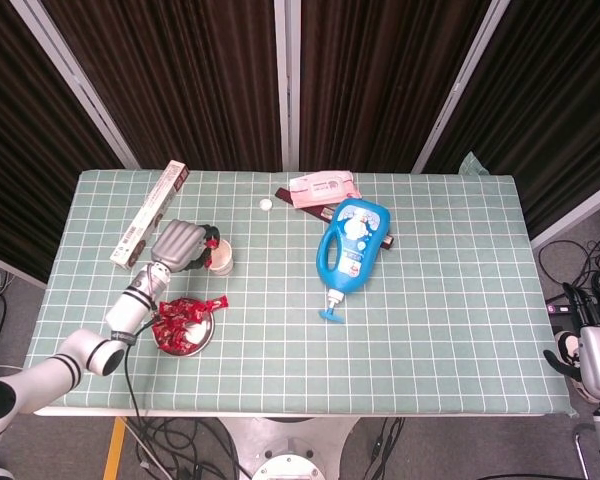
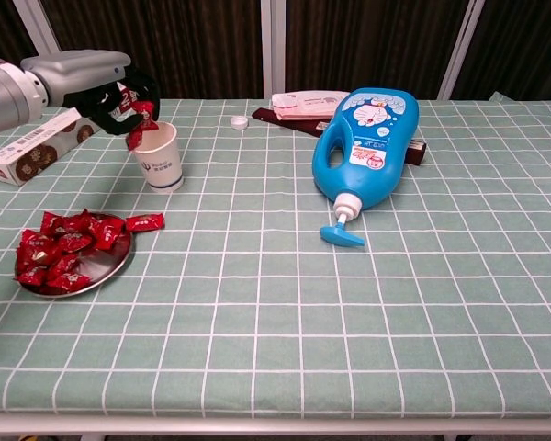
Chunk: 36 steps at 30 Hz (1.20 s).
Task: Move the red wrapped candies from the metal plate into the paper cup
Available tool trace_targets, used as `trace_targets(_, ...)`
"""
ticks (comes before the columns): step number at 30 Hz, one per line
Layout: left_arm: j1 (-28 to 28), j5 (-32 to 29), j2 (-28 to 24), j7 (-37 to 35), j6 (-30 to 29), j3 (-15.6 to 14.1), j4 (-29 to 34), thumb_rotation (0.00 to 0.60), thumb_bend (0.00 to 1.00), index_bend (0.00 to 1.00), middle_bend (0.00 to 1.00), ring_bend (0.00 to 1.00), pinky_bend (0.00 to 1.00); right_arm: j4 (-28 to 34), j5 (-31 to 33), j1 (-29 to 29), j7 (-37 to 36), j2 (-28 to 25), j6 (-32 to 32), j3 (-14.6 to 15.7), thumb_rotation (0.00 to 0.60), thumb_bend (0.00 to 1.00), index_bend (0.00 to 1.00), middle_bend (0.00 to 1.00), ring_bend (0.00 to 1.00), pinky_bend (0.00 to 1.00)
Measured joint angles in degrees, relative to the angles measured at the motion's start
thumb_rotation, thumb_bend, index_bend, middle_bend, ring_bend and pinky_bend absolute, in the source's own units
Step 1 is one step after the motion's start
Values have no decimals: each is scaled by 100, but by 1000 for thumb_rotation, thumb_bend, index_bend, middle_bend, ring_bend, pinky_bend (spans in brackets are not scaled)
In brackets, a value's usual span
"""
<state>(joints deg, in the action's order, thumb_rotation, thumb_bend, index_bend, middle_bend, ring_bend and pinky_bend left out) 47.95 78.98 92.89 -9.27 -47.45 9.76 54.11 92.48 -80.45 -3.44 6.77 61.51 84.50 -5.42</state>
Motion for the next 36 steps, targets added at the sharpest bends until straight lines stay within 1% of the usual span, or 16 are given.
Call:
trace_targets(6, -6, -40, -34, 42, -15, -21, 50, 600, 527, 402, 479, 828, 1000, 9, 1, 16, -3, -11, 16, 0, 600, 62, 0, 114, 36, 226)
trace_targets(12, -27, -58, -103, 76, -93, -20, 200, 600, 513, 398, 472, 805, 1000, -5, -3, 22, -31, -5, 27, -5, 600, 63, 0, 114, 36, 226)
trace_targets(15, -100, -31, -150, 76, -349, 0, 342, 600, 491, 397, 472, 800, 1000, -20, -20, 7, -44, 2, 6, -4, 600, 63, 0, 114, 36, 226)
trace_targets(19, -351, 86, -303, 62, -981, -20, 718, 600, 474, 401, 490, 798, 1000, -47, -52, -10, -74, 11, -6, -5, 600, 63, 0, 114, 36, 226)
trace_targets(22, -693, 243, -481, 70, -1518, -155, 1117, 600, 450, 436, 545, 799, 1000, -65, -64, -4, -100, 6, 4, -2, 600, 63, 0, 114, 36, 226)
trace_targets(24, -937, 366, -591, 98, -1778, -324, 1338, 600, 421, 473, 624, 806, 1000, -64, -74, 3, -105, -5, 9, 5, 600, 63, 0, 114, 36, 226)
trace_targets(25, -1073, 444, -656, 137, -1872, -463, 1464, 600, 407, 480, 655, 813, 1000, -61, -82, 4, -105, -8, 10, 8, 600, 63, 0, 114, 36, 226)
trace_targets(27, -1205, 527, -746, 251, -1901, -679, 1661, 600, 366, 490, 748, 844, 1000, -49, -113, 2, -102, -14, 13, 16, 600, 63, 0, 114, 37, 226)
trace_targets(28, -1243, 547, -791, 350, -1851, -797, 1777, 600, 353, 490, 776, 857, 1000, -41, -132, 0, -101, -15, 17, 20, 600, 63, 0, 114, 38, 226)
trace_targets(31, -1256, 499, -863, 533, -1535, -914, 1980, 600, 344, 487, 828, 886, 1000, -15, -204, -5, -98, -19, 46, 32, 600, 63, 0, 114, 40, 226)
trace_targets(33, -1237, 398, -880, 669, -1271, -933, 2080, 600, 348, 472, 860, 910, 1000, 10, -237, 4, -93, -29, 79, 42, 600, 63, 0, 114, 42, 228)
trace_targets(36, -1159, 91, -880, 927, -798, -909, 2189, 600, 359, 448, 883, 927, 1000, 31, -246, 32, -86, -49, 118, 51, 600, 62, 0, 115, 45, 229)
